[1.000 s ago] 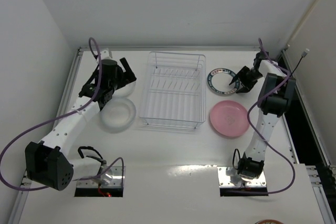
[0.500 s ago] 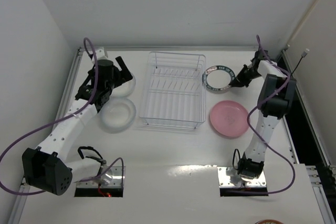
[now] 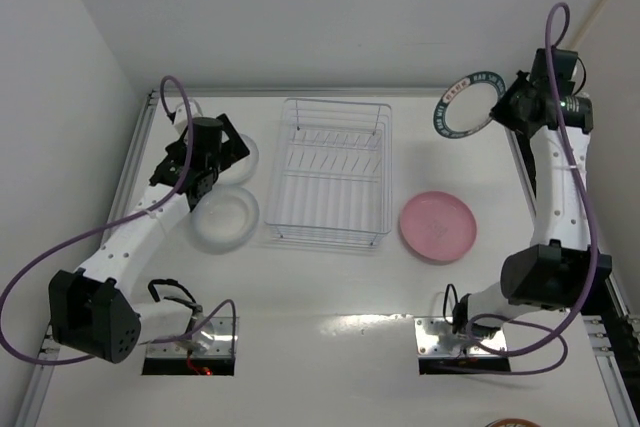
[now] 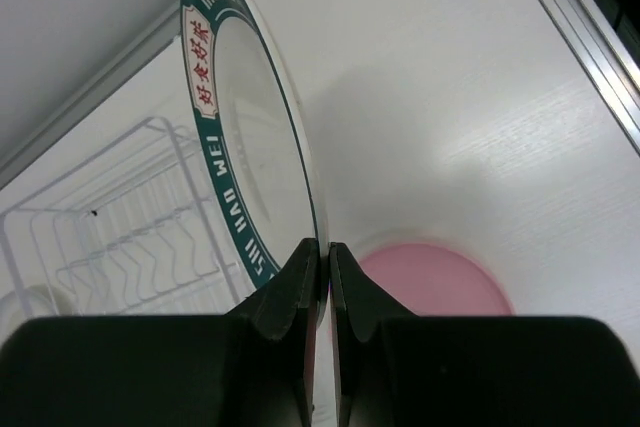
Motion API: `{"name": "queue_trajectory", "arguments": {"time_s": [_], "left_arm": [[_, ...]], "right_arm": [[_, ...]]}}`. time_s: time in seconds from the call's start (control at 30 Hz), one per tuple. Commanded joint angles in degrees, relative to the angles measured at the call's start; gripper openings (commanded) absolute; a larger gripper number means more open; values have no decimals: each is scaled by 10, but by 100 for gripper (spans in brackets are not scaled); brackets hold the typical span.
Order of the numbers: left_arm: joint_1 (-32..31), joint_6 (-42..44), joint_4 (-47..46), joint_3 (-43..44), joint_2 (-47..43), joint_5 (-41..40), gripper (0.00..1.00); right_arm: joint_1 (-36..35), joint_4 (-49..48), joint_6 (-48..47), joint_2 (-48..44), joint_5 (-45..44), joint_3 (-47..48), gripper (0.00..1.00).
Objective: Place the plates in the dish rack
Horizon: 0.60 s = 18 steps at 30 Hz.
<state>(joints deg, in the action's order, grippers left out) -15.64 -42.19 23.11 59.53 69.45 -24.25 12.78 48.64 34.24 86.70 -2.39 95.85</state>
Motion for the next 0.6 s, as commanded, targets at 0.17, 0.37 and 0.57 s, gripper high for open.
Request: {"name": "queue_trajectory", "arguments": {"time_s": [0.17, 0.37, 0.57], "left_arm": [[5, -25, -4, 39, 35, -19, 100], [5, -24, 13, 39, 30, -30, 100], [5, -24, 13, 39, 30, -30, 100]], "right_arm": [[-143, 43, -20, 57, -40, 88, 0], [-249, 137, -25, 167, -175, 230, 0], [-282, 165, -25, 217, -239, 230, 0]]}}
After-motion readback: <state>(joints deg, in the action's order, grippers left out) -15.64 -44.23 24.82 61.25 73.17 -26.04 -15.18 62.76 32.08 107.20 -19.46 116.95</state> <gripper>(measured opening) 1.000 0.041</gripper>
